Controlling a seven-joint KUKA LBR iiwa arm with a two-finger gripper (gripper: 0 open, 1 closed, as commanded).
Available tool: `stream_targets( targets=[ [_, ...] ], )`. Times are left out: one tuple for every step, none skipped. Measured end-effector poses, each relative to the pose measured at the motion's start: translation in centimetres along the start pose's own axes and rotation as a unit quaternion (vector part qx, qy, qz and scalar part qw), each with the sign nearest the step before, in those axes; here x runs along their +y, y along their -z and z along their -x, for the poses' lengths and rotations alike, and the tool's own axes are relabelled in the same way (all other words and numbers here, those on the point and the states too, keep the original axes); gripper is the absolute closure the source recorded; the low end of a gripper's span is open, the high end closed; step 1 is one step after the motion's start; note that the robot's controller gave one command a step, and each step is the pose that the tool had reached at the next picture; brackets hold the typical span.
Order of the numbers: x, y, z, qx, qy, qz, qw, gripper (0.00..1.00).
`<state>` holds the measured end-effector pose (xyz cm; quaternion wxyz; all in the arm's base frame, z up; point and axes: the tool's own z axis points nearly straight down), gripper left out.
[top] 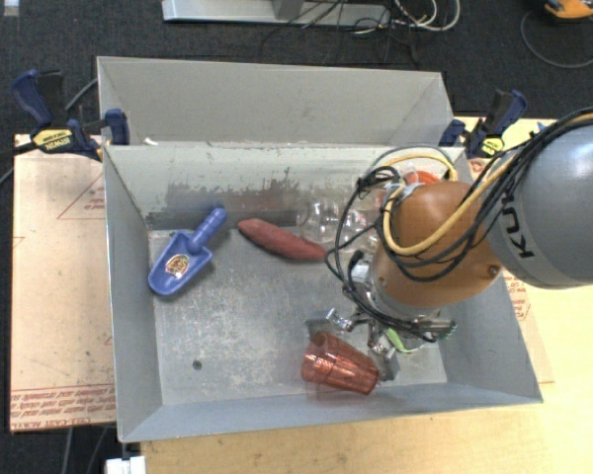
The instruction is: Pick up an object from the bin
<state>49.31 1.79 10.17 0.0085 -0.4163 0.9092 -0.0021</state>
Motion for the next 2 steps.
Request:
stream_targets(
  targets=[
    [0.67, 1.1, 0.86, -0.0034, -0.01, 0.0, 0.9999, 1.0],
    [0.8, 1.52, 0.97, -0.0033, -0.009, 0.001, 1.0, 1.0]
  ],
)
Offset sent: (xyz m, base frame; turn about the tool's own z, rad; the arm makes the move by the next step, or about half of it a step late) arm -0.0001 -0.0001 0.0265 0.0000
